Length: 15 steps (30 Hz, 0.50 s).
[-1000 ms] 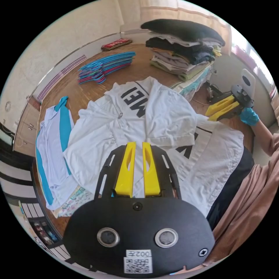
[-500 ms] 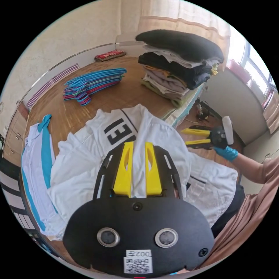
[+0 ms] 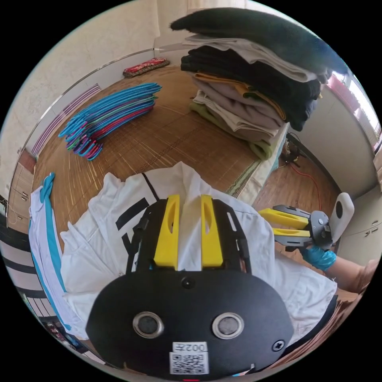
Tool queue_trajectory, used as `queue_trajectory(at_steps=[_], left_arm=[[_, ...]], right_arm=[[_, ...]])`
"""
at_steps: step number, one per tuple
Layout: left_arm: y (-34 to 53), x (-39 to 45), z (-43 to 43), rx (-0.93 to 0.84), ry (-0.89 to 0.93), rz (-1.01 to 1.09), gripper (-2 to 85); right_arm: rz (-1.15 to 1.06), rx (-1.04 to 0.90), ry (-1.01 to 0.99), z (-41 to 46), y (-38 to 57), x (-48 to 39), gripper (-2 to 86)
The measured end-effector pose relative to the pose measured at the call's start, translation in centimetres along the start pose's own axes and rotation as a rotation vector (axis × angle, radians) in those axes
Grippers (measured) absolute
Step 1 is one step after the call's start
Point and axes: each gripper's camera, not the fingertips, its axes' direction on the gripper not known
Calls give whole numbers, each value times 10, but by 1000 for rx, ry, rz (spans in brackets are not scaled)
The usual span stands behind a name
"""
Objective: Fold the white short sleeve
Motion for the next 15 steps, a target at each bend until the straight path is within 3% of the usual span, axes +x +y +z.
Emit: queue_trajectory(at_steps=[9, 15], left_arm=[[-49, -21, -27, 104, -25, -5, -8], [-94, -29, -14, 34, -9, 34, -10]], right_arm=[[-15, 115, 63, -43, -9, -2, 1], [-46, 86, 179, -47, -9, -5, -4]])
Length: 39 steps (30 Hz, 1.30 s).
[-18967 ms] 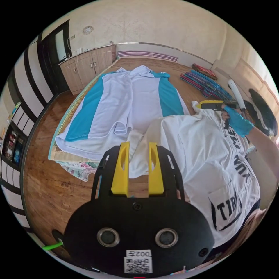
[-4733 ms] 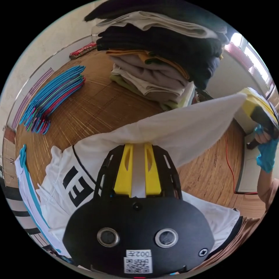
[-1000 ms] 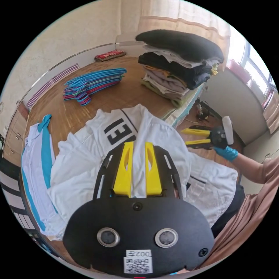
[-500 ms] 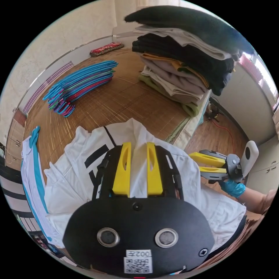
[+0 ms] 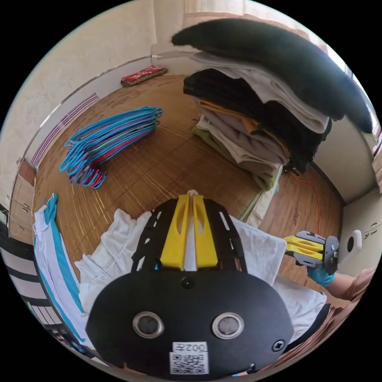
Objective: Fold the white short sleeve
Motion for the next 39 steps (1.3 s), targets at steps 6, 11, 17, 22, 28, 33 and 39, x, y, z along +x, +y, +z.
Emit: queue_trajectory(at_steps=[6, 11, 17, 22, 28, 33, 39], left_arm=[[-33, -3, 24, -30, 40, 27, -10], [-56, -11, 51, -126, 52, 59, -9], [-72, -35, 46, -45, 84, 16, -9], [-82, -54, 62, -143, 180, 48, 2], [-85, -89, 30, -94, 227, 124, 55], [-72, -121, 8, -46, 201, 92, 46], [-45, -146, 17, -87, 119, -3, 41]], right_arm=[[34, -28, 21, 9, 0, 2, -5], [49, -56, 14, 20, -11, 8, -6], [1, -31, 108, 26, -36, 5, -8], [53, -117, 69, 47, -46, 19, -8], [-20, -185, 66, 51, -62, 20, -7], [-53, -187, 63, 43, -81, 20, -1], [-150, -181, -3, 58, -133, -6, 53]])
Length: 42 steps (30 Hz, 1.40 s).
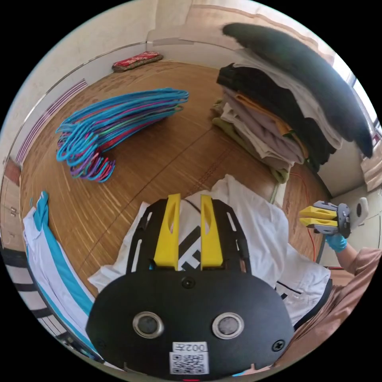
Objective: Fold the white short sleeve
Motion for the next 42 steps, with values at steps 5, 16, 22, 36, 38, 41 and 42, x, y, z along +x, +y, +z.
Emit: queue_trajectory(at_steps=[5, 16, 22, 36, 38, 41, 42], left_arm=[[27, -21, 10, -5, -77, -119, 47], [53, -42, 20, 51, -96, -191, 58], [57, -42, 20, 58, -173, -164, 58], [103, -26, -20, 96, -111, -7, 48], [116, -17, -24, 84, -39, 51, 51], [138, 0, -28, 59, 48, 139, 57], [147, 7, -29, 48, 81, 165, 57]], right_arm=[[-57, -22, 42, 41, -73, -11, 68], [151, -256, 72, 161, -177, 20, 74], [45, -270, 210, 178, -196, 6, 17], [17, -185, 199, 143, -205, 11, 57], [28, -214, 138, 147, -199, 14, 69], [43, -212, 95, 153, -195, 14, 69], [46, -210, 86, 154, -195, 14, 69]])
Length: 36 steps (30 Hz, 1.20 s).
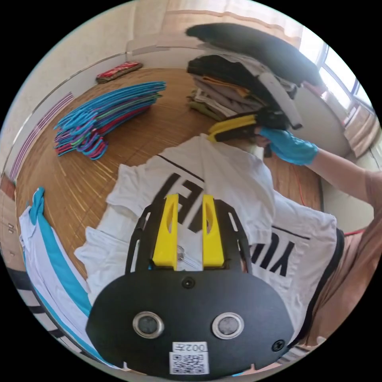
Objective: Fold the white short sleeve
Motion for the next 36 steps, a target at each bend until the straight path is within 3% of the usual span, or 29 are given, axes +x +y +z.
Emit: queue_trajectory(at_steps=[5, 12, 21, 36], left_arm=[[26, 27, 3, -59, 70, 55, 38], [53, 46, 2, -85, -57, -13, -7], [82, 60, -5, -102, -77, -83, -10], [139, 104, -17, -123, -139, -160, 20]], right_arm=[[-6, -19, -30, 11, -8, -5, 47], [-71, -32, 22, 4, -3, -18, 53], [-89, 8, -11, -46, 55, -38, 78], [-41, 55, 89, -69, 132, -71, 37]])
